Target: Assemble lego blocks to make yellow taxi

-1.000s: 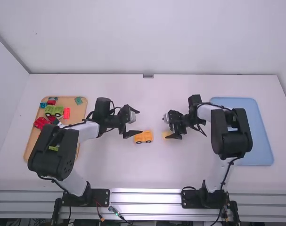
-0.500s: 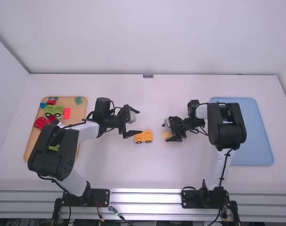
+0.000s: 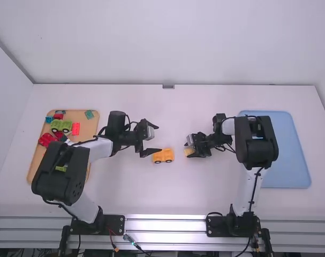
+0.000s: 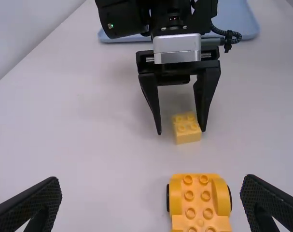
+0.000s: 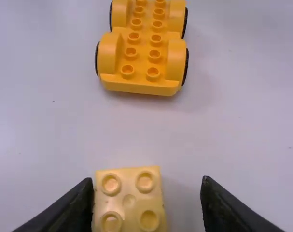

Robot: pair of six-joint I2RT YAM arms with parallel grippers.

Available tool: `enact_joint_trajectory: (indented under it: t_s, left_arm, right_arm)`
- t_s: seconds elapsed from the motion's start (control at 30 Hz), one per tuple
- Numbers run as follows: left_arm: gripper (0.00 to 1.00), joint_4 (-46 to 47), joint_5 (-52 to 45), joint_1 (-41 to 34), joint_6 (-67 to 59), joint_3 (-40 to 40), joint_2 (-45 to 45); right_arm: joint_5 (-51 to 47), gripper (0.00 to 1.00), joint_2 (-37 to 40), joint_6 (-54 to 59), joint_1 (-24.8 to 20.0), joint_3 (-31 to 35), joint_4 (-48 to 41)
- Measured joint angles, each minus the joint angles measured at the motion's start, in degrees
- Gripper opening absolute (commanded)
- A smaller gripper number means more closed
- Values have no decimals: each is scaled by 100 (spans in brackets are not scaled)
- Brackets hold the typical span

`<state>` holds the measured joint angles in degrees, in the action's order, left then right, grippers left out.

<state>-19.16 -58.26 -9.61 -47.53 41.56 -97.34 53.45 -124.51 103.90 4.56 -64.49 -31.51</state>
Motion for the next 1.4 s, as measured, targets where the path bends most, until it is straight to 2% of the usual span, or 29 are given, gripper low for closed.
enact_joint_trajectory:
  t_s: [0.33, 0.7, 1.03, 1.4]
  left_arm:
    - [99, 0, 0, 0, -2, 0, 0]
    - [99, 0, 0, 0, 0, 0, 0]
    - [99, 9, 0, 0, 0, 0, 0]
    - [99, 258, 0, 0, -4, -44, 0]
  right_arm:
    - [0, 44, 0, -173, -286, 39, -48]
    - [48, 43, 0, -105, -282, 223, 125]
    - [111, 27, 2, -42, -243, 236, 149]
    - [468, 25, 0, -286, -254, 208, -92]
